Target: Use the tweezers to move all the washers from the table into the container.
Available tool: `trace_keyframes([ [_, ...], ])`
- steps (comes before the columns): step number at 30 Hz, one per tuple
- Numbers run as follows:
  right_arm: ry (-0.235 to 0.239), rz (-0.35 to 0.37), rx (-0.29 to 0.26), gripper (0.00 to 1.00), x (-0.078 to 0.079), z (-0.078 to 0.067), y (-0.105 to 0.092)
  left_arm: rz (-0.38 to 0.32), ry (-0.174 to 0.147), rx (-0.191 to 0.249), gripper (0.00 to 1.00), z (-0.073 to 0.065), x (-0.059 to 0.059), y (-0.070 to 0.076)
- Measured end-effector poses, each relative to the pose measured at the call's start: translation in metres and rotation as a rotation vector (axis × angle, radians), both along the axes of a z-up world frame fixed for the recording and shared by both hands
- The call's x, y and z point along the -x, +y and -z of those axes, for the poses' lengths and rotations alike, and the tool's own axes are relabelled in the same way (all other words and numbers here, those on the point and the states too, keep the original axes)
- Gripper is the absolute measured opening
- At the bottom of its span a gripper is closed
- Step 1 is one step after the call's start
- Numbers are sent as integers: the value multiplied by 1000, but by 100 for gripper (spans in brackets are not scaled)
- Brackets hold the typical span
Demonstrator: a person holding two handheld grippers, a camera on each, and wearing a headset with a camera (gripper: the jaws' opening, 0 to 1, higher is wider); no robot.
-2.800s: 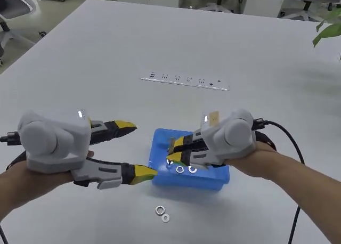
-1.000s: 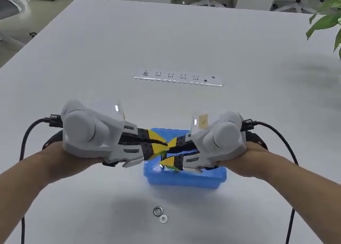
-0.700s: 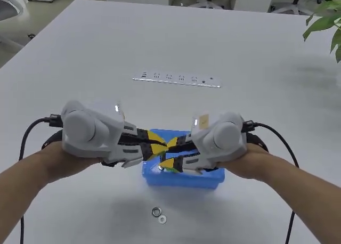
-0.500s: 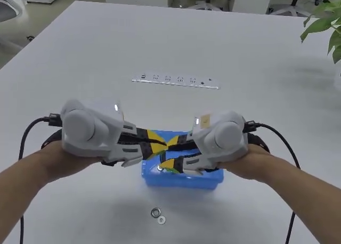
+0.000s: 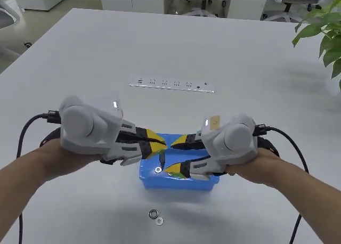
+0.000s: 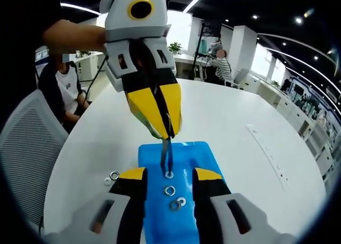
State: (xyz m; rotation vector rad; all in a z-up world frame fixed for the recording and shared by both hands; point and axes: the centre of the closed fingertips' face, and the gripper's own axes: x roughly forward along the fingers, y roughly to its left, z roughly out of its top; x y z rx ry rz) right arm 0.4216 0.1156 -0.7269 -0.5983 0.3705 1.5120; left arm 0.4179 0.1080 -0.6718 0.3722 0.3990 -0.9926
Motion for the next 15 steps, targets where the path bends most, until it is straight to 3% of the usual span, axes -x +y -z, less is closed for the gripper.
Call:
trace_keyframes([
  [15,16,103,-14,45,5,-7,-31,4,-2,-6,5,-13,9,-3],
])
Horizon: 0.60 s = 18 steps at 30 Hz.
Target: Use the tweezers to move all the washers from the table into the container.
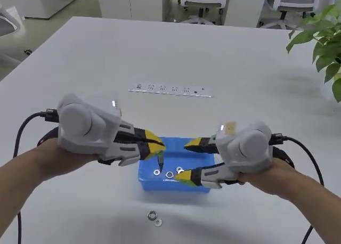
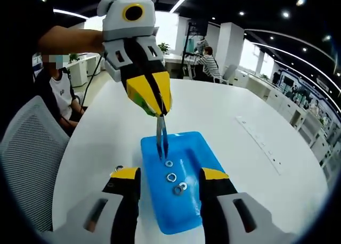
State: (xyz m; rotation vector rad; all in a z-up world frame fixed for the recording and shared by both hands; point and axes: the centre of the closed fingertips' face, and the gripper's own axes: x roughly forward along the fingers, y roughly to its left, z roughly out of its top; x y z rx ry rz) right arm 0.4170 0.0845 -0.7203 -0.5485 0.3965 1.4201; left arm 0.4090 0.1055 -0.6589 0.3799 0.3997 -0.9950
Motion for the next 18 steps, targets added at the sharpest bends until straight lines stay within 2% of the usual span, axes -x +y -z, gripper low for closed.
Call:
trace_keyframes([
  [4,11,30,-2,51,3,0,-7,-2,11,5,5,-3,4,0],
  [10,11,59,-20,54,9,-4,-15,-3,8,4,5,-7,9,0],
  [18,23,112,-22,60,15,-2,-33,-10,11,5,5,-14,18,-1],
])
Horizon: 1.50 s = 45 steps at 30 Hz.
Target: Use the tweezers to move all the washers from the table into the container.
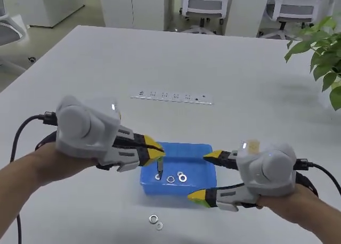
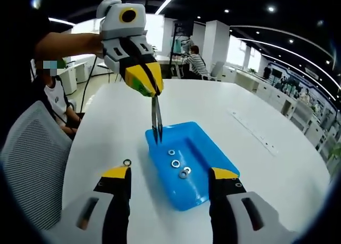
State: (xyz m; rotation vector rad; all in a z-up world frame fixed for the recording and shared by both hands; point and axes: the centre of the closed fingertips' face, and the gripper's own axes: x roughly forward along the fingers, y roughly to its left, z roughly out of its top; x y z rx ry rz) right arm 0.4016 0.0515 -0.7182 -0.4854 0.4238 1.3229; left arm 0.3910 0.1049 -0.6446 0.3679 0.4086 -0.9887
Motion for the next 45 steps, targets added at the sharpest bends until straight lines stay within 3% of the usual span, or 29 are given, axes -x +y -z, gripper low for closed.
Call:
trace_keyframes([
  [13,31,69,-8,70,12,3,-22,-1,6,7,5,-8,11,2],
  [25,59,94,-38,82,25,2,-28,-17,21,21,5,-12,23,9],
  [45,90,118,-79,99,38,1,-42,17,53,24,5,14,47,-2],
])
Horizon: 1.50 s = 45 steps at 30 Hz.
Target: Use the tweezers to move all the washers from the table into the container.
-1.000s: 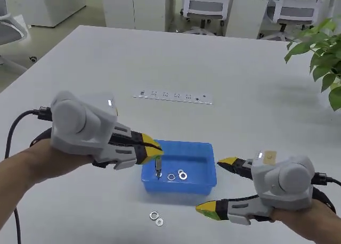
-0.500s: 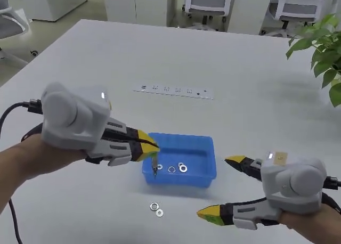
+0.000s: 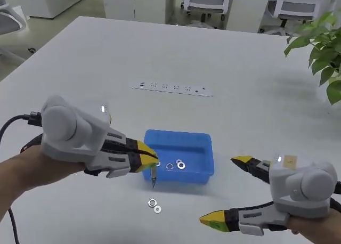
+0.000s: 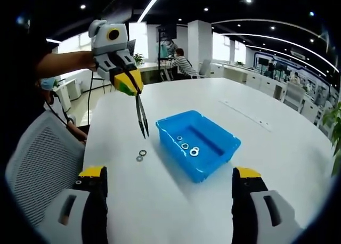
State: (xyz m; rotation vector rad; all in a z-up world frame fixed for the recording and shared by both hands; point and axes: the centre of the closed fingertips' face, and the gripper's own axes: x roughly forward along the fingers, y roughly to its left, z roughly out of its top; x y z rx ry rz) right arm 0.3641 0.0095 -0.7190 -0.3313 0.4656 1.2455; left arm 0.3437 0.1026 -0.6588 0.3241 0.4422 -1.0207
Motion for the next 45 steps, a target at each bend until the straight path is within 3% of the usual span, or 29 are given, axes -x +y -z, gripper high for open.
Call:
trace_keyframes([
  [6,-1,3,-22,100,0,-4,1,4,14,-6,5,10,4,-1],
  [15,11,-12,7,100,6,2,1,7,16,-2,5,18,6,0],
  [25,19,-18,16,100,9,5,1,24,16,-28,5,30,6,-1],
  [45,29,-26,27,99,12,8,0,44,14,-44,5,41,2,0],
])
